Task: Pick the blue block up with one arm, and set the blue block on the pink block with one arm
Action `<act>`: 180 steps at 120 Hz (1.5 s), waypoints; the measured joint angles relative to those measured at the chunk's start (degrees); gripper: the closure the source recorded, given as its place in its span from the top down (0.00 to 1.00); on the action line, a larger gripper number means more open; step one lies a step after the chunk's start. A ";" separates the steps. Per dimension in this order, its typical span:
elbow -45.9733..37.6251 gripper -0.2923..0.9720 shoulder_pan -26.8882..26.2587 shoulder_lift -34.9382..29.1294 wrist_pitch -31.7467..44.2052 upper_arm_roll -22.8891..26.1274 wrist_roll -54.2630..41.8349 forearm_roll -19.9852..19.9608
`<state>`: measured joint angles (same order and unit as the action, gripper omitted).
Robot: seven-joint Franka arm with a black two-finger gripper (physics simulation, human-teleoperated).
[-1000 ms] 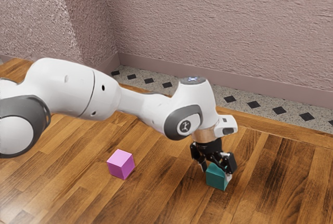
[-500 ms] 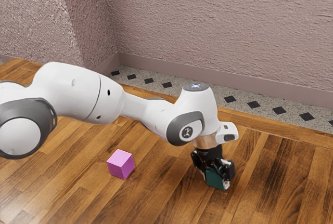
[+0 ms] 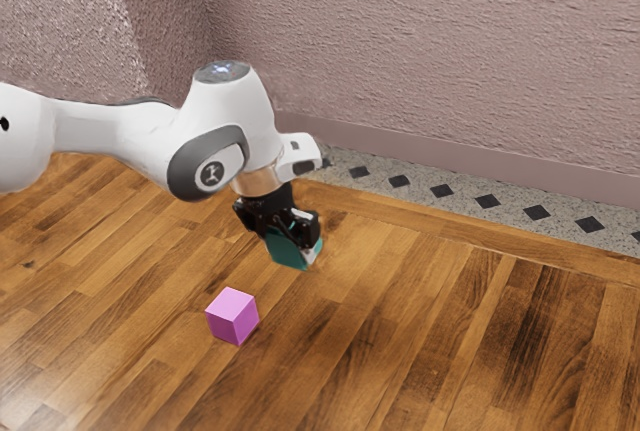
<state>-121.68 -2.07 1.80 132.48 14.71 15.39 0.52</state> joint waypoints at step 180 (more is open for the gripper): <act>-17.30 0.52 12.58 -5.85 5.40 0.93 -10.65 -0.05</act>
<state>-138.98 10.51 -4.05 137.88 15.64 4.74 0.48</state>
